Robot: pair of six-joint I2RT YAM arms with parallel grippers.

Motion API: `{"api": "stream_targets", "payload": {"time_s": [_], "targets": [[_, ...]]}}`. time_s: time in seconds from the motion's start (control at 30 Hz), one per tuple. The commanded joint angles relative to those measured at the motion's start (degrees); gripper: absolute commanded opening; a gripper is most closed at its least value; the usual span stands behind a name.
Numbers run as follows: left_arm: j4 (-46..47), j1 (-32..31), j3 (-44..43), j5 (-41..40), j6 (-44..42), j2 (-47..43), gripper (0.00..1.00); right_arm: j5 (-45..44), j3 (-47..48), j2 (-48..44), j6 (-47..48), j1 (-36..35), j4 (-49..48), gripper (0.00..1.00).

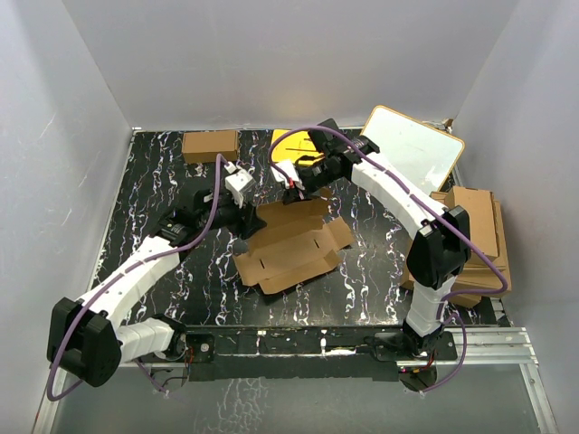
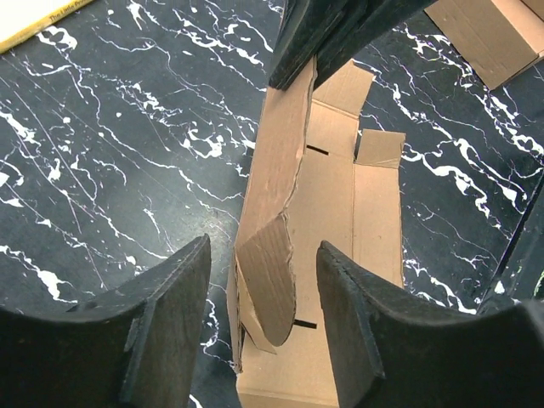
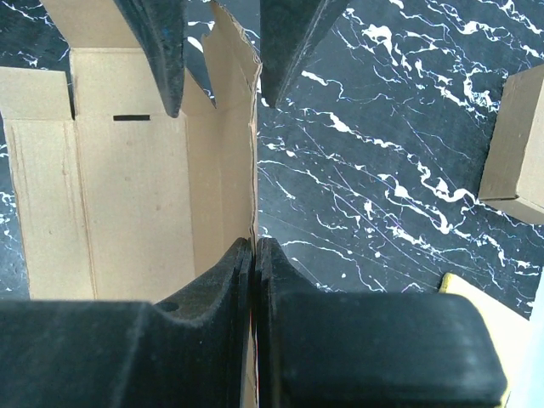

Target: Fold the paper box

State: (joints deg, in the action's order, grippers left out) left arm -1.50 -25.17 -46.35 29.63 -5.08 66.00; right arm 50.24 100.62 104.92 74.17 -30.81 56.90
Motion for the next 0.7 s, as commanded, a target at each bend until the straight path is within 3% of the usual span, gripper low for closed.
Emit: {"api": "stream_targets", "payload": {"time_s": [0.0, 0.67], "targets": [[2.2, 0.5, -2.7, 2.1, 0.2, -0.4, 0.48, 3.3, -0.2, -2.5, 1.8, -0.3, -0.7, 0.08], [1.2, 1.0, -6.3, 7.9, -0.5, 6.0, 0.28, 4.8, 0.3, -2.0, 1.9, -0.3, 0.0, 0.08]]}}
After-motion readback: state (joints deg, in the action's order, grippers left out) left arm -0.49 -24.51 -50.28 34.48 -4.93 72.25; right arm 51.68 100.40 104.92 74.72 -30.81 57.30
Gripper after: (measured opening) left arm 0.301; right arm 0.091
